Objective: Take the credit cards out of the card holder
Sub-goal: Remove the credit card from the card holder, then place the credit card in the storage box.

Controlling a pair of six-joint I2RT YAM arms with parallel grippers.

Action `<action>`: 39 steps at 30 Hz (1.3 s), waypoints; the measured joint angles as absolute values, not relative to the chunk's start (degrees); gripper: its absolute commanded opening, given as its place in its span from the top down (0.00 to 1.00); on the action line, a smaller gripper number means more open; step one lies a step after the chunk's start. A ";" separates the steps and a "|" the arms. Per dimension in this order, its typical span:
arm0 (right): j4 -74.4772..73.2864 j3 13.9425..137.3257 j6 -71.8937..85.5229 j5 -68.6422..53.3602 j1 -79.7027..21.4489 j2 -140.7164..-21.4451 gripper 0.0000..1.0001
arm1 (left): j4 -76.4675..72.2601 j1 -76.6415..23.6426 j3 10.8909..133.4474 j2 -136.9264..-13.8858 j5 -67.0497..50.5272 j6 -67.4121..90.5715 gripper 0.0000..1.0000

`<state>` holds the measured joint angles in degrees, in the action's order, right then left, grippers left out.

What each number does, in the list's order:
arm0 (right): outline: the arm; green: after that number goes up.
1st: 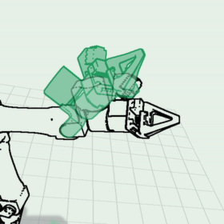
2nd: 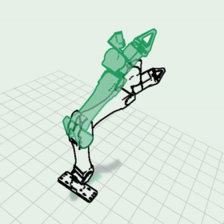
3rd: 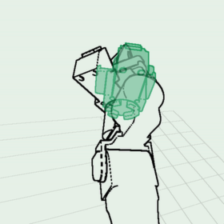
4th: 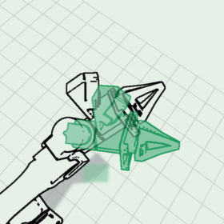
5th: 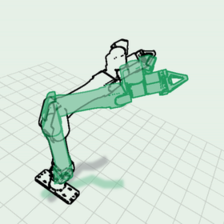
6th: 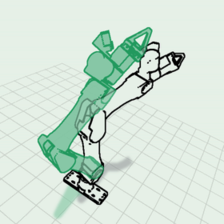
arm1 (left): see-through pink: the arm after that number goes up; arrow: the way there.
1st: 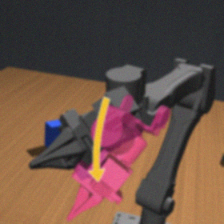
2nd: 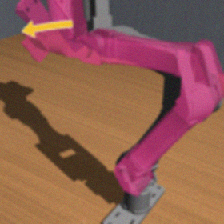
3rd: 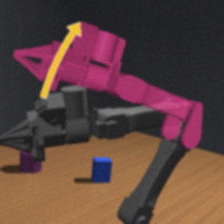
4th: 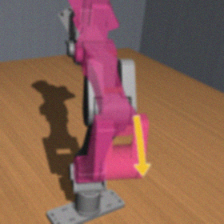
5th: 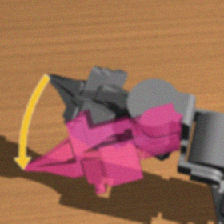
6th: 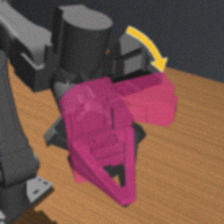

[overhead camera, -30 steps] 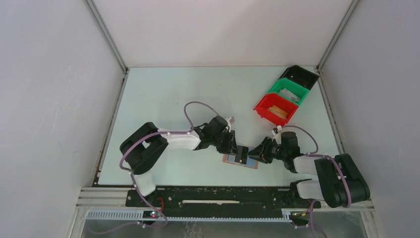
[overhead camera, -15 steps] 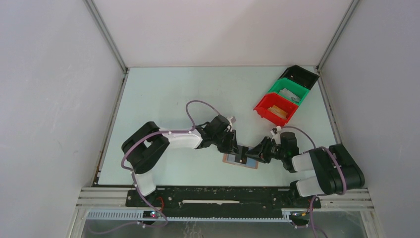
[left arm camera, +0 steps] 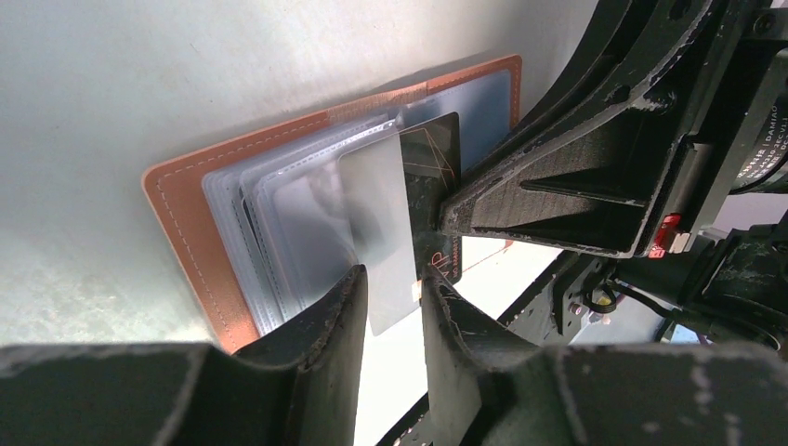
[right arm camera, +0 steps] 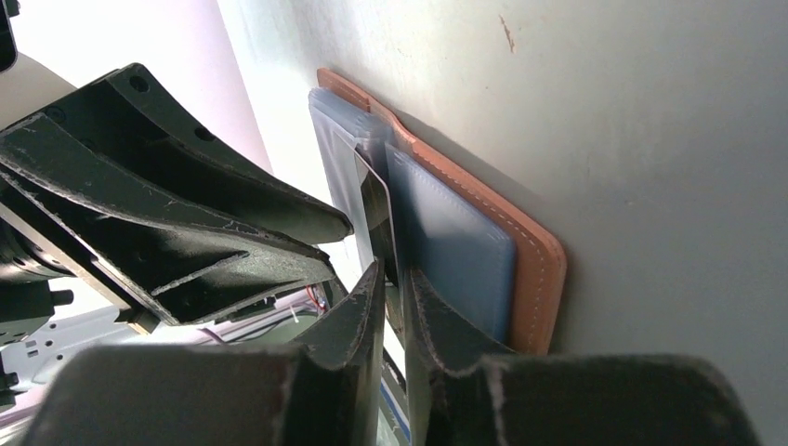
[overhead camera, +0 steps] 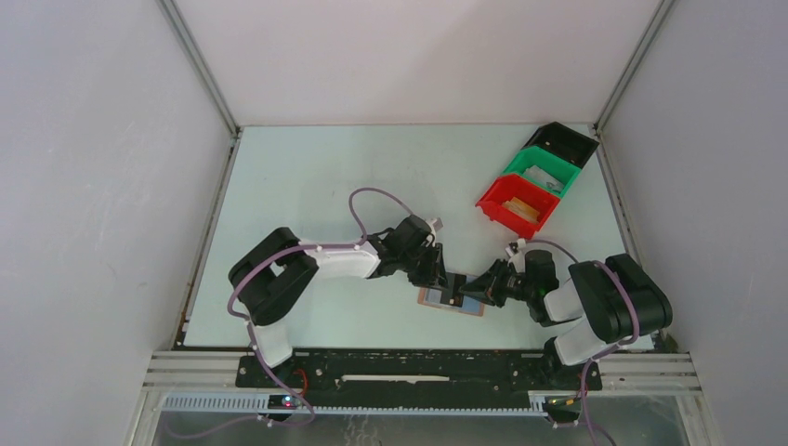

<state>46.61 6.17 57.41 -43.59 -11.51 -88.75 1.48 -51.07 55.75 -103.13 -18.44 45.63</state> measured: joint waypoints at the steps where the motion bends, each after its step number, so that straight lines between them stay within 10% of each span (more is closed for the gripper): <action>1: 46.65 6.13 57.45 -43.59 -11.53 -88.75 0.92 | 1.52 -51.07 55.75 -103.13 -18.44 45.63 0.66; 9: 42.41 6.02 55.66 -44.49 -10.09 -84.25 1.00 | 1.67 -51.00 55.75 -103.13 -18.39 45.54 0.66; 25: -14.11 20.91 42.72 -34.06 -5.28 -38.76 1.00 | 6.11 -49.60 55.72 -99.48 -16.75 43.88 0.56; 39: -16.84 47.29 54.22 -11.79 3.07 -57.34 1.00 | 15.99 -49.32 55.61 -78.17 -12.60 38.54 0.45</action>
<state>-16.84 47.29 54.22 -11.79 3.07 -57.34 15.99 -49.32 55.61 -78.17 -12.60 38.54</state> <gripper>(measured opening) 0.006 0.531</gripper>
